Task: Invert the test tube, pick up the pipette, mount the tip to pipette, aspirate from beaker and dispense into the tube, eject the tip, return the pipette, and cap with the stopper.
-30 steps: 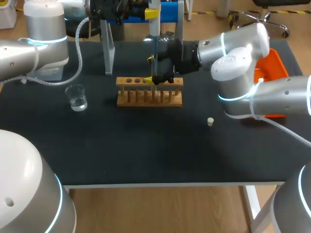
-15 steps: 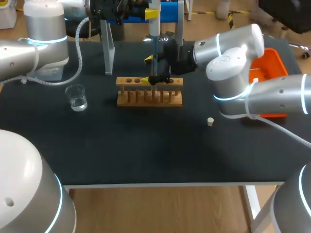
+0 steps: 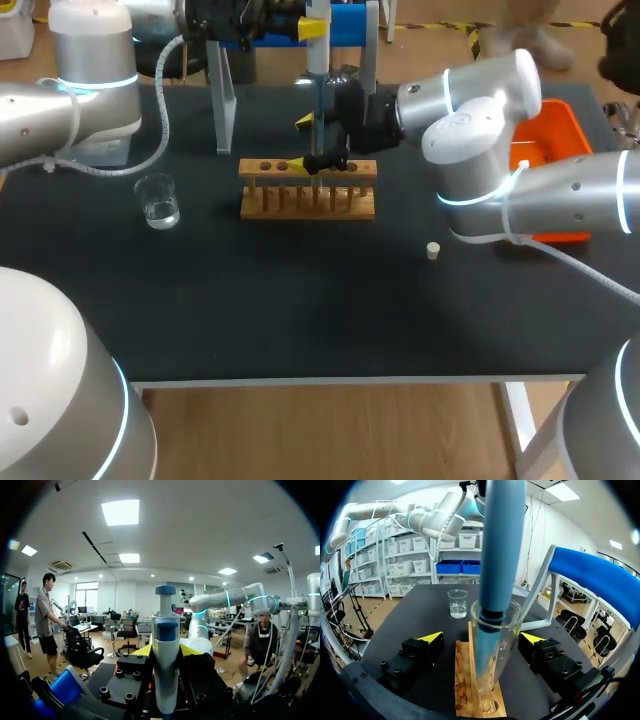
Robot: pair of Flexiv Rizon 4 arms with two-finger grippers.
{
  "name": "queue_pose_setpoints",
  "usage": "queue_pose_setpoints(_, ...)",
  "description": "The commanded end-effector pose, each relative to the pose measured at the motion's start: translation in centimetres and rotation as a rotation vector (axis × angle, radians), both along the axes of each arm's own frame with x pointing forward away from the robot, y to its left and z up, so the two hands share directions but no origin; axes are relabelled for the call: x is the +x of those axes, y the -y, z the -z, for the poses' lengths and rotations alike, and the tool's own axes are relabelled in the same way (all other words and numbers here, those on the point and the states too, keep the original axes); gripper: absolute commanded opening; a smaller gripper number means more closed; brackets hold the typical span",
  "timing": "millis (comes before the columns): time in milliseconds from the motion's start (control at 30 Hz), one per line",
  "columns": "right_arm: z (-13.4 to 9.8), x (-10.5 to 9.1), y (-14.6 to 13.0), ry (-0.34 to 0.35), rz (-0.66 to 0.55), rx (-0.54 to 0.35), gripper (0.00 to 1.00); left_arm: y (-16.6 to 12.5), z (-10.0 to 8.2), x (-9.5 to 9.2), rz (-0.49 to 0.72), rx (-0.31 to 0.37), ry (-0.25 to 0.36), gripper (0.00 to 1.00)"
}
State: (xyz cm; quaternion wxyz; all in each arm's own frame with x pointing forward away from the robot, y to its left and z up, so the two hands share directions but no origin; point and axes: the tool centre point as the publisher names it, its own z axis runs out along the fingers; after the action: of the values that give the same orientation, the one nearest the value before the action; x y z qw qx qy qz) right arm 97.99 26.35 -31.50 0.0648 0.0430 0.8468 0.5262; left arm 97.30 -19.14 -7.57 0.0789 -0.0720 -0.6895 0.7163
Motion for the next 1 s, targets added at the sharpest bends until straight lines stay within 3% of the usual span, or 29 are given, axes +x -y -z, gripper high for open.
queue_pose_setpoints(33, 0.0, 0.0, 0.1, 0.0, -0.002, 0.001, 1.0, -0.1, 0.0, 0.2, 0.006, 0.002, 0.0, 0.0)
queue_pose_setpoints(1000, 0.0, 0.0, 0.1, 0.0, -0.002, 0.001, 1.0, 0.3, -1.7, -0.1, 0.011, 0.024, 0.02, 0.0)
